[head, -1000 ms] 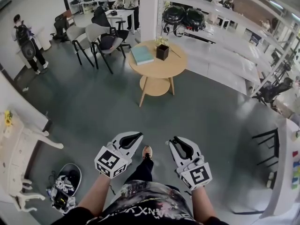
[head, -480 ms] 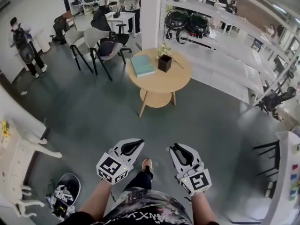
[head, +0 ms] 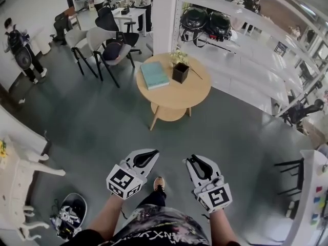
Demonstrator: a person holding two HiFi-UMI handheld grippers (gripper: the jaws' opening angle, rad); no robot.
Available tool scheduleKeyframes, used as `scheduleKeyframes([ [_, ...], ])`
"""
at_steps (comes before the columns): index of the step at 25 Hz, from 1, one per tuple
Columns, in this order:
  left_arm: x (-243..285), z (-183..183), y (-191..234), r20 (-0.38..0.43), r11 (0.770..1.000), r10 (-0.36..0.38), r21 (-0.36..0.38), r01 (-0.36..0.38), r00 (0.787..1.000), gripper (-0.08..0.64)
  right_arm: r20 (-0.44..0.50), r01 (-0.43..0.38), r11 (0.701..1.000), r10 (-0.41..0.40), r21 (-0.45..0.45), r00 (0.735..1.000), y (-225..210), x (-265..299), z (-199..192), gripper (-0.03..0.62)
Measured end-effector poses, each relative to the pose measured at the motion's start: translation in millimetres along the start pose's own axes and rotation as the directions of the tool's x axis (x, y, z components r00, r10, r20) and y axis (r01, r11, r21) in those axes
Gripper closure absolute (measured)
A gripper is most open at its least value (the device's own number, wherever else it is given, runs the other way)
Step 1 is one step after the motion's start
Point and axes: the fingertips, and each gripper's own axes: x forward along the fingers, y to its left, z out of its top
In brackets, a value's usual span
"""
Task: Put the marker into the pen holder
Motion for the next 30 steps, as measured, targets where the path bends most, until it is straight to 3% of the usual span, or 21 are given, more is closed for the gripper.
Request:
scheduleKeyframes([
  [17,40,24,81,0.009,0.999,-0.034,-0.035,0.035,0.999,0.541,-0.031,0.025,1.000,-0.026,-0.013,0.999,-39,82,25,0.517],
  [30,54,33,105,0.022,0.998,-0.053,-0.031,0.054,0.998,0.541,-0.029,0.045,0.999,-0.046,-0.030,0.999,-50,105,34,0.517],
])
